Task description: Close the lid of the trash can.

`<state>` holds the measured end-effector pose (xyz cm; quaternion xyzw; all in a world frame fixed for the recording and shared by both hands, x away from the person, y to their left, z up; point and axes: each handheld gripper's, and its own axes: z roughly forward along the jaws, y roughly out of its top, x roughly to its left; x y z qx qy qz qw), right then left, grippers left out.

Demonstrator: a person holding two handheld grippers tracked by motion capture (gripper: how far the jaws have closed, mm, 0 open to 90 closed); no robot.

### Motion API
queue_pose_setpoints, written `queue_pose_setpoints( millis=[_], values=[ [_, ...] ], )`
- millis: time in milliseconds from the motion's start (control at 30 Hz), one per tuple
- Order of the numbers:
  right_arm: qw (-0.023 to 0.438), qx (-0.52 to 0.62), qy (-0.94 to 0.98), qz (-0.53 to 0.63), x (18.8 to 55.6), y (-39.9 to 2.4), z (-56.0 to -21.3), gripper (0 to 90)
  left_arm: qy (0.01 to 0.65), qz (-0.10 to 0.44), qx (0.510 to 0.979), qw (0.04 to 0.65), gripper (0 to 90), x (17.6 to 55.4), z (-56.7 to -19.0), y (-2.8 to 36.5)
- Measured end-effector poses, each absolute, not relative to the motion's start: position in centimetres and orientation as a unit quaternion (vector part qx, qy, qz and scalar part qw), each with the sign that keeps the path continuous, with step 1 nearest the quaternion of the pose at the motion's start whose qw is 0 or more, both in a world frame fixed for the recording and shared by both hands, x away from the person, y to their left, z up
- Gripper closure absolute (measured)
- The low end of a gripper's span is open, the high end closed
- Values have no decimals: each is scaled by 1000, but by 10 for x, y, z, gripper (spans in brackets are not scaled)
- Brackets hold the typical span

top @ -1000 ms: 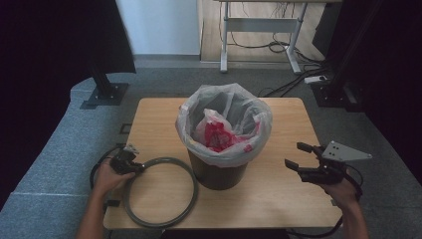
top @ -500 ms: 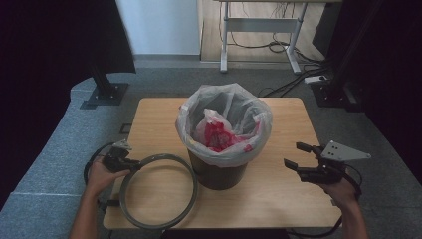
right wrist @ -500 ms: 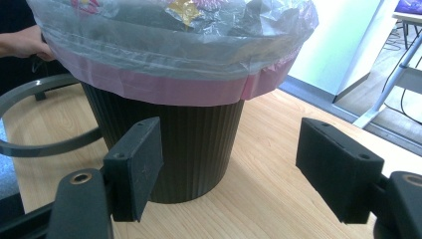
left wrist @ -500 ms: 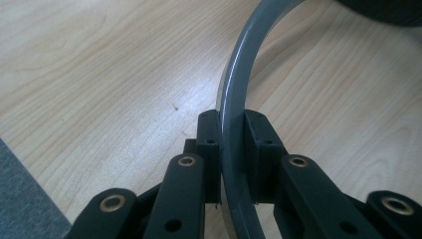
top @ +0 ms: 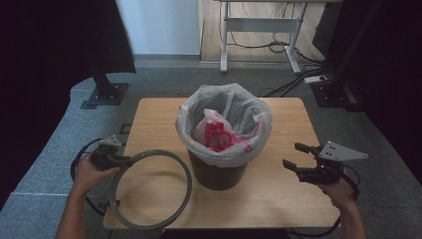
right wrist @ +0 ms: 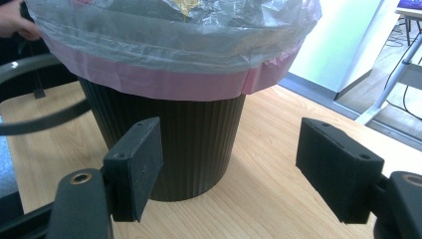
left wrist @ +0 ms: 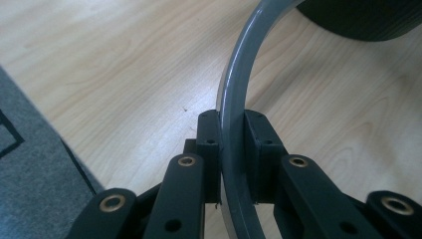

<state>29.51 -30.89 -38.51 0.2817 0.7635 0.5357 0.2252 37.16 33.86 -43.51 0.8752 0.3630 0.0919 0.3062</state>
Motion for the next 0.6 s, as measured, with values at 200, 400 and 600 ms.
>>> queue_pose_setpoints(
  millis=[200, 400, 600],
  values=[
    [224, 279, 765, 535, 297, -305, -384, 257, 358, 99, 872, 320, 788, 363, -412, 347],
    [221, 280, 767, 533, 298, -304, -386, 257, 346, 101, 875, 323, 789, 358, -397, 347],
    [219, 278, 766, 536, 297, -303, -385, 257, 335, 96, 875, 337, 788, 354, -383, 349]
  ],
)
